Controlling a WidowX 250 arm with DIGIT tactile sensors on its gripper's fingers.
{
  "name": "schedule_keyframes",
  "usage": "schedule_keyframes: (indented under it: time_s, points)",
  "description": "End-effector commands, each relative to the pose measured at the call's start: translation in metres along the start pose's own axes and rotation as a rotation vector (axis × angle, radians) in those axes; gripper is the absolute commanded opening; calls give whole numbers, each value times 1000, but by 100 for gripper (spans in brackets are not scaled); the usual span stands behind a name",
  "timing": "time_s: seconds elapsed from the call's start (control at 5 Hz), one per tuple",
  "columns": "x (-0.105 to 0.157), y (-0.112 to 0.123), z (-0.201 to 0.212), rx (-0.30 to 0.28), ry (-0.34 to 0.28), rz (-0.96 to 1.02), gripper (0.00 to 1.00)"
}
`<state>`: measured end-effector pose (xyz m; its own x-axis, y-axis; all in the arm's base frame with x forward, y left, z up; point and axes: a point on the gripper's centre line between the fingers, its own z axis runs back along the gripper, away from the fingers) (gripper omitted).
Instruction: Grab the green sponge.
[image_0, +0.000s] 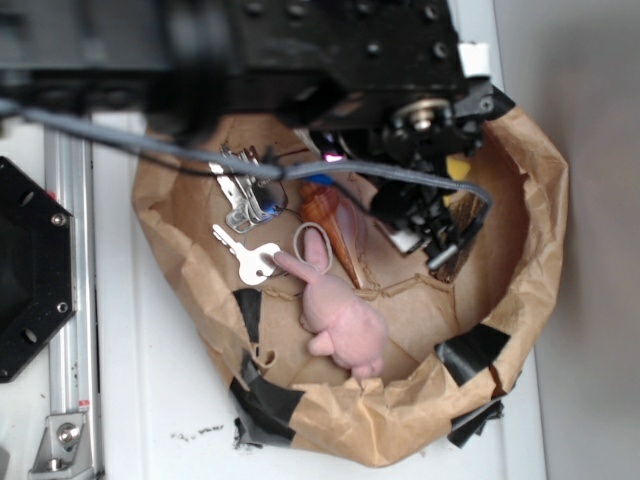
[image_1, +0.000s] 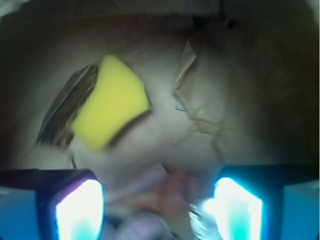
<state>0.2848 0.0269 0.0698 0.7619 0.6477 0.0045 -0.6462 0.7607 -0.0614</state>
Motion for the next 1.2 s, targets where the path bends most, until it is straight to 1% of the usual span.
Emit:
schedule_keyframes:
  time_s: [0.0,0.2,0.4,0.6,0.8,1.0]
  points:
    - [38,-21,-5,-114,-116,305,100]
    - [34,-38,-15,-118,-81,283,100]
    - [28,-46,-25,-103,-61,276,100]
    - [26,-57,-37,-68,-46,256,100]
    - [23,-56,-38,-73,-41,292,0]
    - [12,-47,-18,-70,-40,209,0]
